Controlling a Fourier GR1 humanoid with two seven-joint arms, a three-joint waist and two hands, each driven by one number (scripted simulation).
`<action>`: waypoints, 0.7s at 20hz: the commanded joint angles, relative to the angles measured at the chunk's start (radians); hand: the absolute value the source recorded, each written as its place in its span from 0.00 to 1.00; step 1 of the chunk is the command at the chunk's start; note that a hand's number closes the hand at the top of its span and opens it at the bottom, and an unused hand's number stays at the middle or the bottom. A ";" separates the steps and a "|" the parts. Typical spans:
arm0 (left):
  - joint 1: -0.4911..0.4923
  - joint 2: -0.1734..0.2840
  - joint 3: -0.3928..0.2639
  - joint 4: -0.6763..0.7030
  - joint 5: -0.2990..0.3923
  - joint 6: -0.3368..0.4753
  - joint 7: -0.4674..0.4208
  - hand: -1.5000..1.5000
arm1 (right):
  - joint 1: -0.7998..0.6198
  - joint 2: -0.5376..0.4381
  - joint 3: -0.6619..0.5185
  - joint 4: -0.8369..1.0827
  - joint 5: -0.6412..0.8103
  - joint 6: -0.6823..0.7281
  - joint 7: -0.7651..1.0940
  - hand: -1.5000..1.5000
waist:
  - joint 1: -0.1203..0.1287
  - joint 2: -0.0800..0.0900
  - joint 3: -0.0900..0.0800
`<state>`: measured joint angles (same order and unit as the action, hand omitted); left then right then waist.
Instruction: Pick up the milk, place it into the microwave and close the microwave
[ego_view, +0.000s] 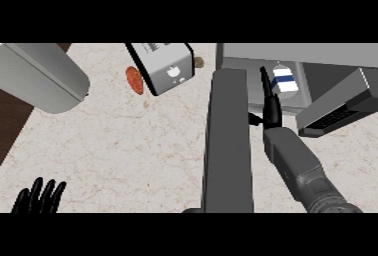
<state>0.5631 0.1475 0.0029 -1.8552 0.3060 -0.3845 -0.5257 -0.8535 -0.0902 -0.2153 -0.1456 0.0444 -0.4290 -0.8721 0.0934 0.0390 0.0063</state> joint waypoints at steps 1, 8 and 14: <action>0.070 -0.022 -0.027 -0.023 -0.027 -0.006 -0.032 0.00 | 0.062 -0.016 -0.023 0.007 -0.022 0.109 -0.079 0.00 | -0.019 -0.014 -0.002; 0.109 -0.036 -0.037 -0.045 -0.044 0.000 -0.025 0.00 | 0.180 0.027 -0.040 -0.005 -0.035 0.153 -0.229 0.00 | -0.047 -0.024 -0.003; 0.094 -0.034 -0.055 -0.048 -0.070 0.008 0.024 0.00 | 0.240 0.011 -0.019 -0.016 -0.027 0.320 -0.242 0.00 | -0.070 -0.032 -0.004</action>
<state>0.6392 0.1195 -0.0313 -1.8956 0.2607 -0.3762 -0.5108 -0.6709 -0.0666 -0.2408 -0.1598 0.0170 -0.2250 -1.0394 0.0355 0.0123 0.0026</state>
